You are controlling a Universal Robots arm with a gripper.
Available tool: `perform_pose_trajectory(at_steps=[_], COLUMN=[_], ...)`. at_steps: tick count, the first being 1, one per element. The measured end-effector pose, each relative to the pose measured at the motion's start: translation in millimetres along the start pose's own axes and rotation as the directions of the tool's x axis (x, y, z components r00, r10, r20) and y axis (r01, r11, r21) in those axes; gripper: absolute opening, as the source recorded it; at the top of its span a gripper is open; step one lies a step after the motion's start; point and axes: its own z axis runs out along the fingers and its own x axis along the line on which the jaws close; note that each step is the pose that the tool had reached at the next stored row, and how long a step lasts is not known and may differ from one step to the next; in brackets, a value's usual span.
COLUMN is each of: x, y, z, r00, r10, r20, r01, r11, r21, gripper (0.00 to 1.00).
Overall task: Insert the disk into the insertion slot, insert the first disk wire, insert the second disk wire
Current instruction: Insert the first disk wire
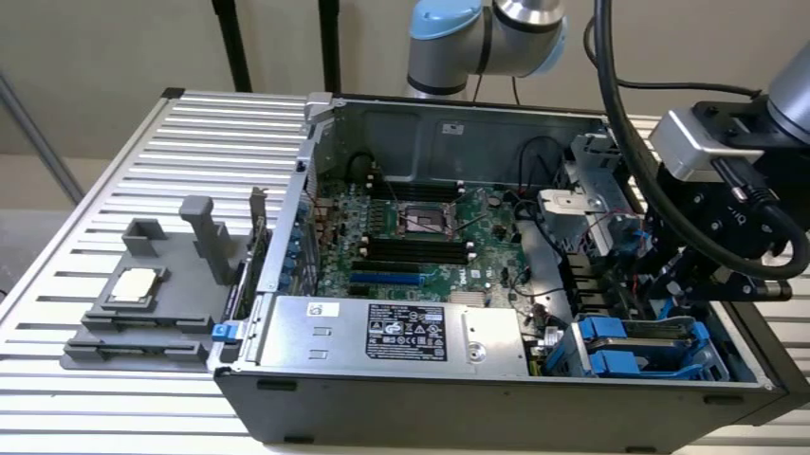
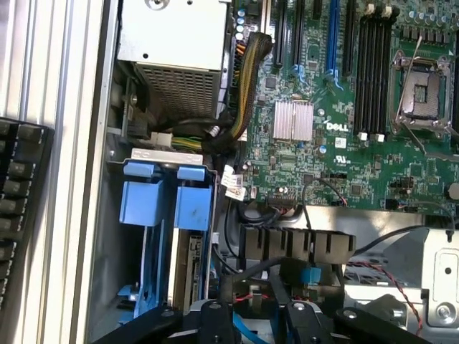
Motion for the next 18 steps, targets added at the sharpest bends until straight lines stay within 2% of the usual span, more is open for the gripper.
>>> perform_pose_trajectory(at_steps=[4, 9, 13, 15, 18], x=[5.7, 17.3, 23.1, 25.1, 27.4], y=[3.6, 2.9, -1.0, -5.3, -13.8], z=[-0.4, -3.6, -8.5, -9.8, -10.2], r00=[1.0, 1.0, 1.0, 1.0, 0.9999], r10=[0.0, 0.002, 0.003, 0.003, 0.003], r20=[0.0001, 0.0017, 0.0047, 0.008, 0.0168], r01=[0.0, -0.002, -0.003, -0.003, -0.003], r11=[1.0, 0.9998, 0.9994, 0.9993, 0.9991], r21=[-0.002, -0.0192, -0.0331, -0.0385, -0.0421], gripper=[0.33, 0.33, 0.33, 0.33, 0.33])
